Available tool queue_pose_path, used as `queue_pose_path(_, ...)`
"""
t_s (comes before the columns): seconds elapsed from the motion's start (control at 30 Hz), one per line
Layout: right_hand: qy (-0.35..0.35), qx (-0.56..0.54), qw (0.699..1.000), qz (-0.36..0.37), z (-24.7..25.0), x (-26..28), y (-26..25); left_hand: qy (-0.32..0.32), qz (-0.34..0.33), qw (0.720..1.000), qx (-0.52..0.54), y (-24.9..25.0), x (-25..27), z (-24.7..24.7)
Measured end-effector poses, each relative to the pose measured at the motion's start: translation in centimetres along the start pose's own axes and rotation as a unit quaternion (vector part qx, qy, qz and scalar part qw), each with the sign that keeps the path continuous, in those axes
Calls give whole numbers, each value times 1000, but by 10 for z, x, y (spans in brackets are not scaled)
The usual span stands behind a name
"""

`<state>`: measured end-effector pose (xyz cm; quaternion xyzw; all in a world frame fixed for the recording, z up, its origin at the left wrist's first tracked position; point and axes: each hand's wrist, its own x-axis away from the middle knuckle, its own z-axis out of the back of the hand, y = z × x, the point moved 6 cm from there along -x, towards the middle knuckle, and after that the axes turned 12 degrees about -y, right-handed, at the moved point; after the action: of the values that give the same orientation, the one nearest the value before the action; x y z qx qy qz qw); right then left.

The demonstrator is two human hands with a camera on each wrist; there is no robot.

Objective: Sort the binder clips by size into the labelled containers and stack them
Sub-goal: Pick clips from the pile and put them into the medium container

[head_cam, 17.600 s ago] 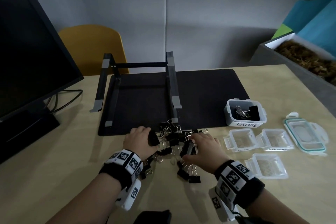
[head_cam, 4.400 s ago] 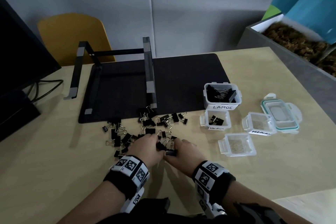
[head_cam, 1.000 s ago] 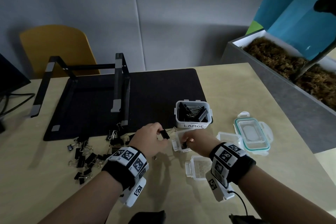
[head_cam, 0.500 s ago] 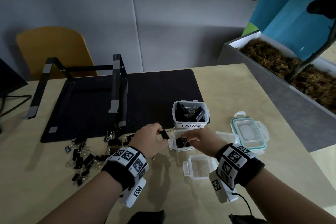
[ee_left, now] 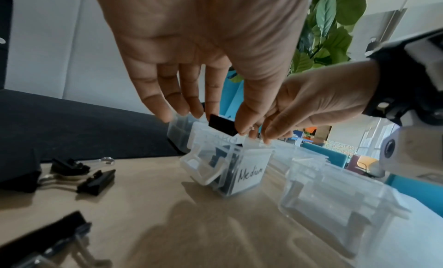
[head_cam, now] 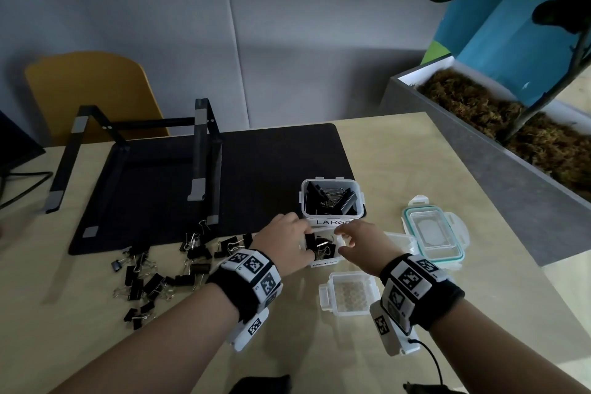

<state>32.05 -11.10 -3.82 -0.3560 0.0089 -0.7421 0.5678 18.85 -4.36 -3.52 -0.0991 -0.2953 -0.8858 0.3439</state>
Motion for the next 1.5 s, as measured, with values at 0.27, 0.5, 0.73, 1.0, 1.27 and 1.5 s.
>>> queue_pose_path(0.27, 7, -5, 1000, 0, 1, 0, -1, -9, -8, 999, -50, 1, -2, -14)
queue_pose_path(0.5, 2, 5, 1000, 1, 0, 3, -5, 25, 10, 1000, -7, -16, 12, -11)
queue_pose_path(0.73, -11, -1, 999, 43, -10, -6, -44, 66, 86, 992, 65, -75, 44, -1)
queue_pose_path(1.0, -59, 26, 995, 82, -32, -35, -103, 56, 165, 984, 49, -136, 58, 16)
queue_pose_path(1.27, -66, 51, 995, 46, -57, -69, -140, 19, 109, 994, 17, -149, 47, 8)
queue_pose_path(1.5, -40, 78, 996, 15, -70, -83, -147, 12, 96, 994, -41, -150, 39, 6)
